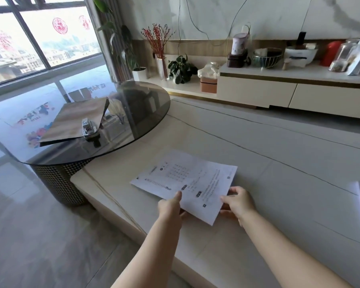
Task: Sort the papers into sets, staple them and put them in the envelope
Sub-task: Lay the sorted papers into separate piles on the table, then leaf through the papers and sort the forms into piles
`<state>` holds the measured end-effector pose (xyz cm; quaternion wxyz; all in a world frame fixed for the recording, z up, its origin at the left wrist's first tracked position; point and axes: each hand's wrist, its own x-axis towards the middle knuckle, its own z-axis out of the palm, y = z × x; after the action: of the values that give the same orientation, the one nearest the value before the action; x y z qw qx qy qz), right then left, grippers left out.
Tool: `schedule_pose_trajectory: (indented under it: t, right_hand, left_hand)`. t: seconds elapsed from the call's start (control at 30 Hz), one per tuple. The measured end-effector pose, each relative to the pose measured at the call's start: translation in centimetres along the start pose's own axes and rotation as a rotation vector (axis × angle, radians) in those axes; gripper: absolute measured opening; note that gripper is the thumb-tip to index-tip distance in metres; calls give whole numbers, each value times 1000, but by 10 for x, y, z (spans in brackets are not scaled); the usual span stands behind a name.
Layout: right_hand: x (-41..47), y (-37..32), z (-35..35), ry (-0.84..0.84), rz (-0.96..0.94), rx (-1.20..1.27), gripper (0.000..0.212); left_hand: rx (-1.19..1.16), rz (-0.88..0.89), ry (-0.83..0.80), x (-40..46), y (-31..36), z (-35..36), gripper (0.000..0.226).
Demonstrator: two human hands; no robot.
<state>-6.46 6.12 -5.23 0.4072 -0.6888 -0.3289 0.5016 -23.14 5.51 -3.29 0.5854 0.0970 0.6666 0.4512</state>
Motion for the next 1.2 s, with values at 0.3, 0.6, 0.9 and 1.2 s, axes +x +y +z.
schedule_pose_trajectory:
  t: [0.3,0.6,0.9,1.2]
  right_hand:
    - [-36,1,-40,-59,9,64,21]
    - [-143,12,-168,42,-34,99,7]
    - [-219,56,-326,284,-23,62,9]
    - [-212,108,-438,478,40,-188,36]
  left_hand:
    - [151,51,-27,-34,-11,-23,45]
    - [292,131,-304,-172,-52,12,17]
    - [497,167,-535,-282,-124,81,11]
    - [842,302,-502,-305,-207,168,20]
